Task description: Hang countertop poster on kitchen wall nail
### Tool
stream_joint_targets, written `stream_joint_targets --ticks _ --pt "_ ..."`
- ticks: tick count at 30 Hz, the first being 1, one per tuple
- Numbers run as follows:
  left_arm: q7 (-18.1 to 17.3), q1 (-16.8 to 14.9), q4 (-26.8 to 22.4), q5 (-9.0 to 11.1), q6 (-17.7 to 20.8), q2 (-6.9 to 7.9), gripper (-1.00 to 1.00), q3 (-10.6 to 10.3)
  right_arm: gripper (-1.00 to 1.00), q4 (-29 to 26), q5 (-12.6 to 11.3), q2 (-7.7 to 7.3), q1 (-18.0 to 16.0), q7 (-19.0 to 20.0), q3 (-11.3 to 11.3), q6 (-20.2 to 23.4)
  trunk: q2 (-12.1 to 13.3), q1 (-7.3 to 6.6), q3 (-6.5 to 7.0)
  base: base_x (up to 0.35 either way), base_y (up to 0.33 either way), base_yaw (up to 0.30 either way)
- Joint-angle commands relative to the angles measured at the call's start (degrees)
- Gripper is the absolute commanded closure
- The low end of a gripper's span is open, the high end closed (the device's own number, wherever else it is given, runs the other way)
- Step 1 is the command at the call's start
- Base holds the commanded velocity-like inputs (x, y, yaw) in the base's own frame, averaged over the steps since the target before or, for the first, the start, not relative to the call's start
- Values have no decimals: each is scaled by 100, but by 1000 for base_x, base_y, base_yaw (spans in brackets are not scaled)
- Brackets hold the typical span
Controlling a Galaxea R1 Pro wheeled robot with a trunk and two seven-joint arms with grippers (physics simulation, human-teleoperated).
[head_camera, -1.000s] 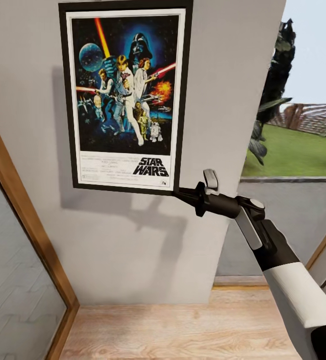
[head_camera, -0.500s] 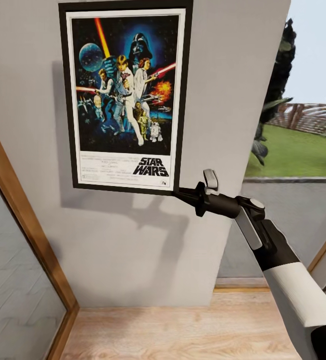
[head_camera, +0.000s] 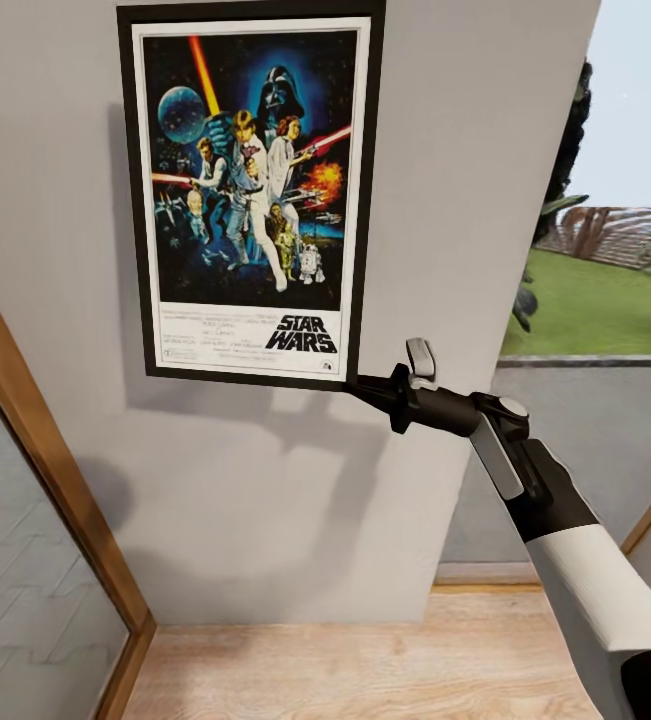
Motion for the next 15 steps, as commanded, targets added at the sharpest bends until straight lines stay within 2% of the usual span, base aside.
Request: stream_joint_targets --ticks 1,4,9,15 --pt "-8 -7 -1 47 -28 4 -100 -49 100 2 -56 -6 -7 5 14 63 -13 4 -13 41 12 0" --pt "-15 -7 -1 47 -28 4 -100 -46 100 2 -56 -4 -7 5 14 63 -13 4 -13 49 8 0" --pt "-280 -7 18 52 -24 10 -100 -38 100 2 -56 1 -7 5 14 63 -13 4 -13 144 39 0" --pt "-357 -7 24 55 -21 12 -100 -35 100 2 -56 56 -7 5 14 63 -13 4 -13 39 10 0"
